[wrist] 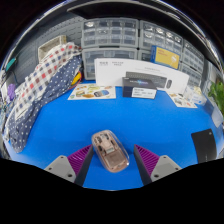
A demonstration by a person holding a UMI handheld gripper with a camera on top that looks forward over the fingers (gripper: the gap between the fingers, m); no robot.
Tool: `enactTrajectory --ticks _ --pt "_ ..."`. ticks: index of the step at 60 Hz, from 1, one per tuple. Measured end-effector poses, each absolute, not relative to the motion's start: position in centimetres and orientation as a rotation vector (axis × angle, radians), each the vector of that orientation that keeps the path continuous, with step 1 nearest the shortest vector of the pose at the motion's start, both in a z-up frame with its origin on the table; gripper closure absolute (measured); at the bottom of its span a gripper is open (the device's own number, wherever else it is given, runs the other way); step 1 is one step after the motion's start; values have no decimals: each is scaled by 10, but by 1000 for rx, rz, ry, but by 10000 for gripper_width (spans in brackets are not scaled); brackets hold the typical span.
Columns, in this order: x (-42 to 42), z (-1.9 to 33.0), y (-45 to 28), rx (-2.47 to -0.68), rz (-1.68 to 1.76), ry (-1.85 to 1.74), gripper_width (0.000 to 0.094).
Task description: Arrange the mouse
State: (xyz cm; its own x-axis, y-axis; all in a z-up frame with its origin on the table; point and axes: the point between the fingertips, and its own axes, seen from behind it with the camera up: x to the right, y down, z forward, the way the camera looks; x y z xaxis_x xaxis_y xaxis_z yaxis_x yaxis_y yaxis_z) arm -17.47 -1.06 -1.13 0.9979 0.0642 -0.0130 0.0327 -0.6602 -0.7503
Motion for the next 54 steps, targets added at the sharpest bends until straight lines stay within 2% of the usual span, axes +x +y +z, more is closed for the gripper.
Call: enactTrajectory --ticks 13,19,26,33,42,48,54 --pt "-158 -9 25 -2298 -19 8 192" --pt "-153 -9 31 -2301 -34 39 291" --pt "-158 -11 32 -2302 15 54 461" --pt "-156 -11 32 -2297 42 69 485" --pt "-156 -12 32 -2306 59 39 600" --pt "-158 -11 30 -2335 106 14 601" --pt "-146 18 30 -2313 136 -52 601"
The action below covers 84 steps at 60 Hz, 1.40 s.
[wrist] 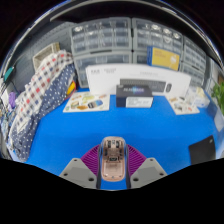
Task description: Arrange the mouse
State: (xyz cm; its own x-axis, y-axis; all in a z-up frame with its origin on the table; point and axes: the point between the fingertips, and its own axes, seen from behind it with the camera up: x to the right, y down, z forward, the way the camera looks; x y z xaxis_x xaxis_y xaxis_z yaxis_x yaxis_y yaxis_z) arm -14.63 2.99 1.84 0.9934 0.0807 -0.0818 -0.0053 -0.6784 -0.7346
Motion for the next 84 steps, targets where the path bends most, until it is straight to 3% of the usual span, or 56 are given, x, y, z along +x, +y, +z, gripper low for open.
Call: enactTrajectory --ticks 19,28,34,42,50,62,72,84 --pt "19 212 28 -2005 67 -138 600" --pt "132 241 9 -1967 -16 -95 599" --pt "189 214 -4 -2004 -16 -24 600" --pt "244 131 -17 -2144 -63 -6 600" --pt "258 56 -32 -2257 -38 19 602" --pt "246 -20 -53 -2392 3 -8 595" --pt "247 -21 -53 -2354 21 14 586" --pt "247 -21 -51 -2351 29 8 508"
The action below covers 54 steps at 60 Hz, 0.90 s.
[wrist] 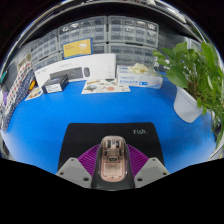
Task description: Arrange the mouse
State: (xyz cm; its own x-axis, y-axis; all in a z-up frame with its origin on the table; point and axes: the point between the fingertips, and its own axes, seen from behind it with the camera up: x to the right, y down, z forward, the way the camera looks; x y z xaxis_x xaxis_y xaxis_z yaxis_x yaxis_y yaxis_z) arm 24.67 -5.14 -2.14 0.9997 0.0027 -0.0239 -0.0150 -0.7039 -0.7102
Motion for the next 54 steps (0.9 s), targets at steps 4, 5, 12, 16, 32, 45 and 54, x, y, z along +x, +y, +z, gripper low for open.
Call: enactTrajectory --ticks 4,5,12,16,32,45,54 --pt "248 -22 -52 -2360 34 18 483" --pt "249 -22 -52 -2364 30 17 474" --pt "255 -18 -56 -2402 -30 -6 225" --pt "247 -5 -58 -2395 -3 -29 115" --pt "233 106 -63 -2260 1 -50 102" --pt "215 184 -77 -2166 40 -25 107" --pt "199 210 -91 -2129 53 -50 106"
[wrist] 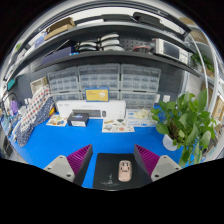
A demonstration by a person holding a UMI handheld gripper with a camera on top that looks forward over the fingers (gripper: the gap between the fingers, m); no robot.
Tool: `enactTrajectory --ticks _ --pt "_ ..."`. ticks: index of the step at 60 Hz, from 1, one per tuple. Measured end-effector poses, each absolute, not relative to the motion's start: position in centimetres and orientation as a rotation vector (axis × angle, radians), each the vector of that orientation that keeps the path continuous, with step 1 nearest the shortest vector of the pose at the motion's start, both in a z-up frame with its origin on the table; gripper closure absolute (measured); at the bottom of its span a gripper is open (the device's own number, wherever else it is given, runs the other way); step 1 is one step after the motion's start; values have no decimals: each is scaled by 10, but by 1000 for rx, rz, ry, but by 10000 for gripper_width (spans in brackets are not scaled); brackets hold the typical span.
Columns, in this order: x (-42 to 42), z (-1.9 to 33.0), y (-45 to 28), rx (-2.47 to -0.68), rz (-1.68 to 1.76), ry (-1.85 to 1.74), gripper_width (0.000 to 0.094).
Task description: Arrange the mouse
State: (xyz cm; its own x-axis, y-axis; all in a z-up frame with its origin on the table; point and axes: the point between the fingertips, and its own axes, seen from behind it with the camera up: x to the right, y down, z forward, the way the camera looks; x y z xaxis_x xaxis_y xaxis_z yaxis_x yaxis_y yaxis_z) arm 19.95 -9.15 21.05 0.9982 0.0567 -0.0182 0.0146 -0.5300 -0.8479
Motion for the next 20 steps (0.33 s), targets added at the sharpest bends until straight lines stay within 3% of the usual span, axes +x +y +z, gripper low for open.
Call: enactTrajectory --ticks 20 --pt "179 215 -113 -2133 71 -78 105"
